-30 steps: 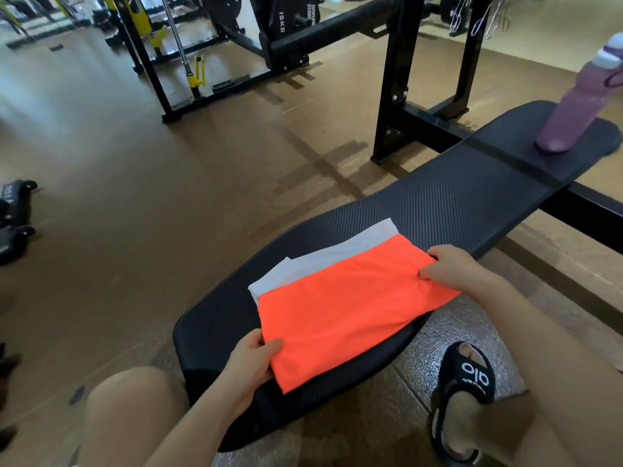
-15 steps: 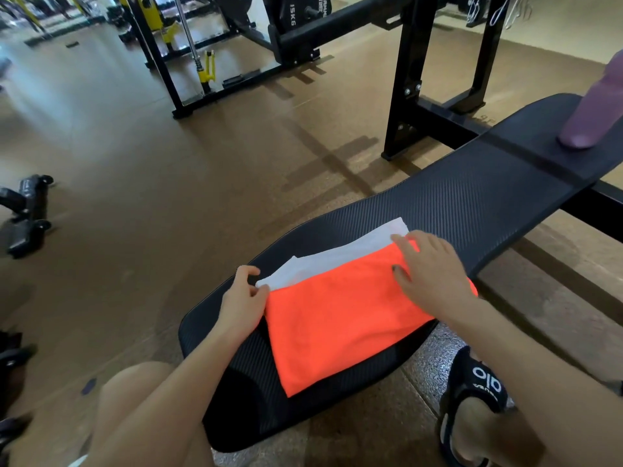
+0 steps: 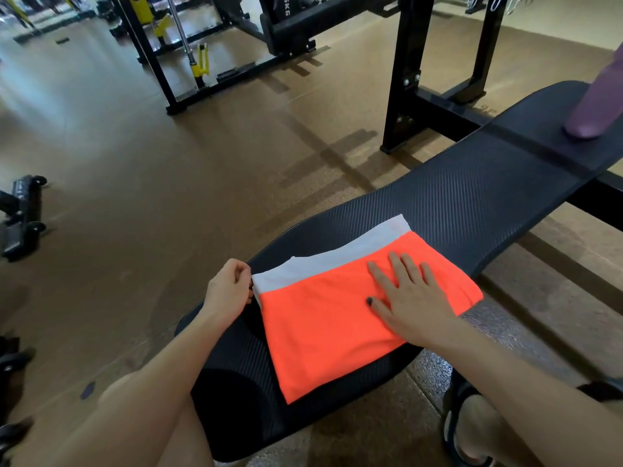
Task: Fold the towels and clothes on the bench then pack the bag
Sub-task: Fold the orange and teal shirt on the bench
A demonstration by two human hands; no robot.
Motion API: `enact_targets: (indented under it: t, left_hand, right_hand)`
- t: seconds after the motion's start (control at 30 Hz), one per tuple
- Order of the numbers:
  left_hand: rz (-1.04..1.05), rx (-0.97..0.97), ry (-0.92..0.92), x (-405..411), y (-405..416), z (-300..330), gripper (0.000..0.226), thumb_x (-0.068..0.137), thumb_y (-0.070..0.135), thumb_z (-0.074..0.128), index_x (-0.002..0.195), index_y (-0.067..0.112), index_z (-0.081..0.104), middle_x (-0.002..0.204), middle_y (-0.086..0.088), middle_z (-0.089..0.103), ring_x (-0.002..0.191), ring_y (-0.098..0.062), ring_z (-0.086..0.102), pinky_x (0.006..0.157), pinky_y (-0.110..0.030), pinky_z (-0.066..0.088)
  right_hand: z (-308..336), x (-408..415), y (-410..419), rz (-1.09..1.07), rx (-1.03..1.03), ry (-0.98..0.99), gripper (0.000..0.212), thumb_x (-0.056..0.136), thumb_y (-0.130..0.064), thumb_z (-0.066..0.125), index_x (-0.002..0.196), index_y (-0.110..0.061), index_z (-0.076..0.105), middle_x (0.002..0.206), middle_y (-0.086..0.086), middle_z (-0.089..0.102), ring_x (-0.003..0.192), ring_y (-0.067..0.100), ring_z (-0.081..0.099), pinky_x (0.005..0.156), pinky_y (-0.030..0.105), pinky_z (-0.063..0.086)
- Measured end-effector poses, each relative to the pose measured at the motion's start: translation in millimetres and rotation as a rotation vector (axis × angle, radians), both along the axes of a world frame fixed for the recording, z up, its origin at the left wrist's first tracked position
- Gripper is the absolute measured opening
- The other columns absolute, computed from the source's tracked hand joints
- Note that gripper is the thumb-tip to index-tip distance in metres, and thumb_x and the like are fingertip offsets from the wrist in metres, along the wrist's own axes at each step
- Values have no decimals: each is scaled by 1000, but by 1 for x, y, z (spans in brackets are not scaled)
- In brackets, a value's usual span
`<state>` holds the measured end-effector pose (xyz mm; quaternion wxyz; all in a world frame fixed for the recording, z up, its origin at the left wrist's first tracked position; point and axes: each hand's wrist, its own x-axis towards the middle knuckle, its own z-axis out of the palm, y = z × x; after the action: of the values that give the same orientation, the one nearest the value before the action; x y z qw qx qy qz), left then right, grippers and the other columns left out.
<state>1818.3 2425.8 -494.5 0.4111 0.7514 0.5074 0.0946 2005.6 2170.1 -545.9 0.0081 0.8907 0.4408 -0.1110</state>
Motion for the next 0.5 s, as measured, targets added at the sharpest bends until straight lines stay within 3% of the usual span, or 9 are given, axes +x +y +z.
enact_targets:
  t: [0.13, 0.23, 0.33, 0.43, 0.5]
  left_hand:
    - [-41, -131, 78, -2, -11, -4, 39, 94, 46, 60, 120, 21, 44, 100, -4, 65, 90, -20, 67, 78, -37, 57]
    - [-150, -9, 160, -6, -19, -12, 38, 91, 29, 67, 118, 22, 41, 98, 0, 61, 96, -18, 61, 70, -29, 47]
    - [-37, 54, 132, -9, -19, -19, 23, 94, 19, 57, 114, 17, 46, 93, -4, 63, 95, -24, 64, 81, -41, 54]
    - [104, -95, 106, -12, -23, -16, 38, 96, 42, 55, 118, 12, 45, 100, -7, 64, 92, -24, 69, 88, -48, 58]
    - [168, -283, 71, -13, -31, -12, 60, 87, 57, 61, 116, 6, 49, 104, -8, 67, 92, -22, 71, 78, -41, 63]
  right_hand:
    - [5, 0, 3, -30, 17, -24, 89, 79, -69, -7, 160, -34, 4, 167, 15, 4, 154, 32, 0, 121, 53, -1]
    - [3, 5, 3, -44, 35, -42, 87, 81, -69, -6, 160, -34, 8, 167, 16, 7, 154, 33, 3, 122, 54, 1]
    - [-1, 8, 1, -48, -19, -35, 89, 78, -70, -12, 159, -35, -1, 167, 14, 1, 154, 32, 0, 123, 52, -1]
    - [5, 2, 6, -12, 51, -25, 87, 82, -69, -6, 160, -32, 3, 167, 15, 5, 154, 33, 3, 123, 52, 0]
    - [8, -7, 11, 51, 121, -1, 83, 86, -68, 0, 160, -32, 9, 167, 15, 8, 154, 32, 7, 124, 51, 4]
